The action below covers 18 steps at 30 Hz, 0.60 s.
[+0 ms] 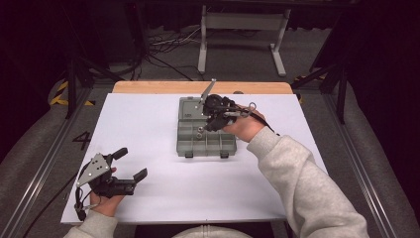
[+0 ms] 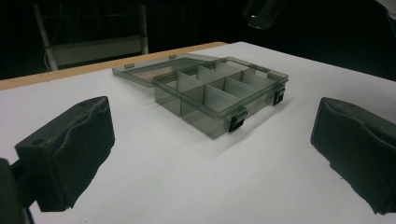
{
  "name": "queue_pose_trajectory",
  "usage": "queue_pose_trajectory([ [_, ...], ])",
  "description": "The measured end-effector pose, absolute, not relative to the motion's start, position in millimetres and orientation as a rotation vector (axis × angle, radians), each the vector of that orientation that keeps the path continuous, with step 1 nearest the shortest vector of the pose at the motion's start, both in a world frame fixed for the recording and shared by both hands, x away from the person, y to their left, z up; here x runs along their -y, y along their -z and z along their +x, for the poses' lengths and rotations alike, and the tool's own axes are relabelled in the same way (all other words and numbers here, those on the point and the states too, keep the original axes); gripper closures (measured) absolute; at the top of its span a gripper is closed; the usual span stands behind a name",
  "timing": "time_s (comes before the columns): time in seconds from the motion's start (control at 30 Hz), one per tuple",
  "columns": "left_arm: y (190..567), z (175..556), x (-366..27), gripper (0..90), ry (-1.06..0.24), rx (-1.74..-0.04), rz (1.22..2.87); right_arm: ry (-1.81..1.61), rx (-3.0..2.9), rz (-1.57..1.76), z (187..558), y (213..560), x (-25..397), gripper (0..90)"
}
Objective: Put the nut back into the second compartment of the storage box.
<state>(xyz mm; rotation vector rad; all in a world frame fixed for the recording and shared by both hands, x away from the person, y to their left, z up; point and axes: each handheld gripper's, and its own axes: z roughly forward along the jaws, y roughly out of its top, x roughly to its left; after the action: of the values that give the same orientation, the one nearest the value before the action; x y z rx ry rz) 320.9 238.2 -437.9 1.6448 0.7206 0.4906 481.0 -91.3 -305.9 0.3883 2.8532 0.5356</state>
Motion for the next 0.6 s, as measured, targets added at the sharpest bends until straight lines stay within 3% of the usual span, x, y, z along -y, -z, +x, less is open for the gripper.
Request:
queue_pose_trajectory([
  [0.23, 438, 321, -239, 0.4, -0.492, -0.714, 1.650, -0.549, -2.839, 0.412, 504, 306, 80, 69.6],
  [0.6, 438, 321, -240, 0.4, -0.491, -0.715, 1.644, -0.526, -2.839, 0.463, 534, 334, 63, 69.6],
])
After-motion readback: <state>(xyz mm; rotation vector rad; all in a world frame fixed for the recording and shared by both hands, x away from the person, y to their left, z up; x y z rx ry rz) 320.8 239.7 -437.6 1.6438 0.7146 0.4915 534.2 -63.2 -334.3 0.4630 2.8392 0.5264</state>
